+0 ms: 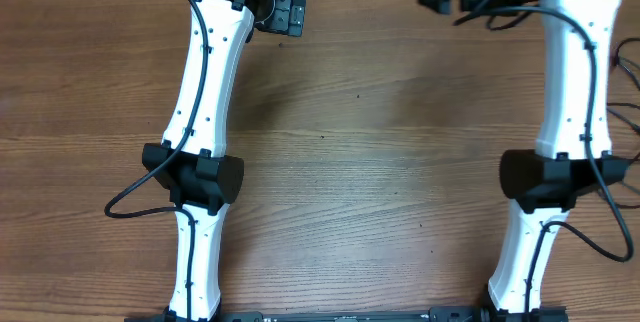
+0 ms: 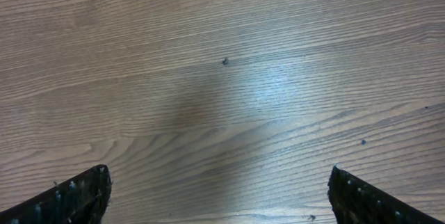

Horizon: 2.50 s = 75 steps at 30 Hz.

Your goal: Untangle cables

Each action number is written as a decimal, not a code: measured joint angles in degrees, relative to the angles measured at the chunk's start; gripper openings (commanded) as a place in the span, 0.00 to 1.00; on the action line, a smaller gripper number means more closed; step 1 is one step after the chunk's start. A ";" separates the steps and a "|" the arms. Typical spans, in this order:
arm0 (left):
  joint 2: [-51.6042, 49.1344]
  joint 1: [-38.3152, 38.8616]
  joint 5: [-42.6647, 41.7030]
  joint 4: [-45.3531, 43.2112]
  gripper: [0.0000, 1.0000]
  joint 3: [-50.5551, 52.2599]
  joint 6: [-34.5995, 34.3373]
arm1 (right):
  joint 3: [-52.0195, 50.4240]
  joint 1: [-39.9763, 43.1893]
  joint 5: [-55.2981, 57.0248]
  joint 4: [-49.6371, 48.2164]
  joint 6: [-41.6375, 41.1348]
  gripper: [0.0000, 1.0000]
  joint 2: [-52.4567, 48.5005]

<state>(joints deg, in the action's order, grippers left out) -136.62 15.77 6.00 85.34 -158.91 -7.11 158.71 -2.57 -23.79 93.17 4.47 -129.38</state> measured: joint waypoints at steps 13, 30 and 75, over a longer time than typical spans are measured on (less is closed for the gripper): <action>0.00 0.00 0.00 0.00 1.00 0.00 0.00 | 0.00 -2.67 0.02 0.02 0.02 1.00 0.00; 0.00 -0.02 1.95 -0.76 1.00 0.00 -0.02 | 0.00 -2.67 0.04 0.00 0.00 1.00 0.00; 91.08 -8.63 5.42 -113.44 1.00 129.90 -1.84 | 0.00 -2.67 0.02 0.09 0.02 1.00 0.00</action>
<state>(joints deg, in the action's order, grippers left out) -45.54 7.14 11.42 -28.10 -29.02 -8.95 158.71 -5.23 -23.77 93.25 4.49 -129.38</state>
